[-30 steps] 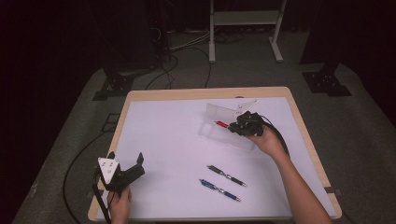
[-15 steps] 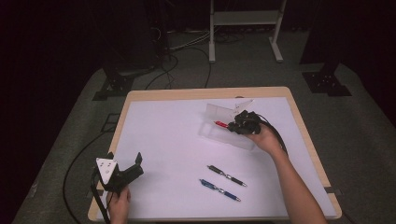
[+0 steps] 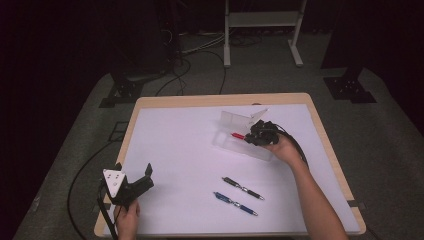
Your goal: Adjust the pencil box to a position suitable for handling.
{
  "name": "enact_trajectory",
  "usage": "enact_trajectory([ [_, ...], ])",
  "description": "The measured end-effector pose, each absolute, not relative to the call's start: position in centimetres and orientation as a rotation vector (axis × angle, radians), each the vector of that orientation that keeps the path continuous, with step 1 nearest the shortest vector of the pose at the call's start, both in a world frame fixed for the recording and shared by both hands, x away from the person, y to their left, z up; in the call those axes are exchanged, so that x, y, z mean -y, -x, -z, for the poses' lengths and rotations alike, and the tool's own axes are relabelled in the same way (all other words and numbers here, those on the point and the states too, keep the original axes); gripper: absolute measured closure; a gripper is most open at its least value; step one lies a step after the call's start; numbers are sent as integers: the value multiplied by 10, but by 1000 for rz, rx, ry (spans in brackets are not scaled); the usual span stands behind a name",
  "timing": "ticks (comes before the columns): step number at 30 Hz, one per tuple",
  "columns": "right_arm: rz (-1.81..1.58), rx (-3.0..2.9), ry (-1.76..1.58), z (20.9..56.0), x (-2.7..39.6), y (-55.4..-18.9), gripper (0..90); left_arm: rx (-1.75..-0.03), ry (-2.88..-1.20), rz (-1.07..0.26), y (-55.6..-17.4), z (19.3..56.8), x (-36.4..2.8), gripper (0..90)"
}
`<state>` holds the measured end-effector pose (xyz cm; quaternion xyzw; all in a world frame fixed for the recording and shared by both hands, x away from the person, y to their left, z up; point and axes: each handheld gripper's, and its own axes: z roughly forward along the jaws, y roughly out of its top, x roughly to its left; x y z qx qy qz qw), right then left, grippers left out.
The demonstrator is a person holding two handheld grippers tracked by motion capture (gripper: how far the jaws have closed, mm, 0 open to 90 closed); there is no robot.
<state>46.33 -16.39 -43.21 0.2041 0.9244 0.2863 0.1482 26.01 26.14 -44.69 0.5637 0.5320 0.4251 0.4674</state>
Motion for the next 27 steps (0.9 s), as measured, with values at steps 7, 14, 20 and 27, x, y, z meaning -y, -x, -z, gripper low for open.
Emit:
enact_trajectory([
  [7,-798,-2662,-575,435,161,-463,780,-1309,-1378,-1043,-260,446,-262,4],
  [14,-812,-2639,-572,432,160,-461,692,-1308,-1376,-1039,-260,446,-263,3],
  [20,-842,-2670,-609,423,163,-451,659,-1308,-1378,-1038,-260,446,-262,3],
  [27,-949,-2674,-603,408,165,-423,632,-1304,-1382,-1043,-260,446,-260,3],
])
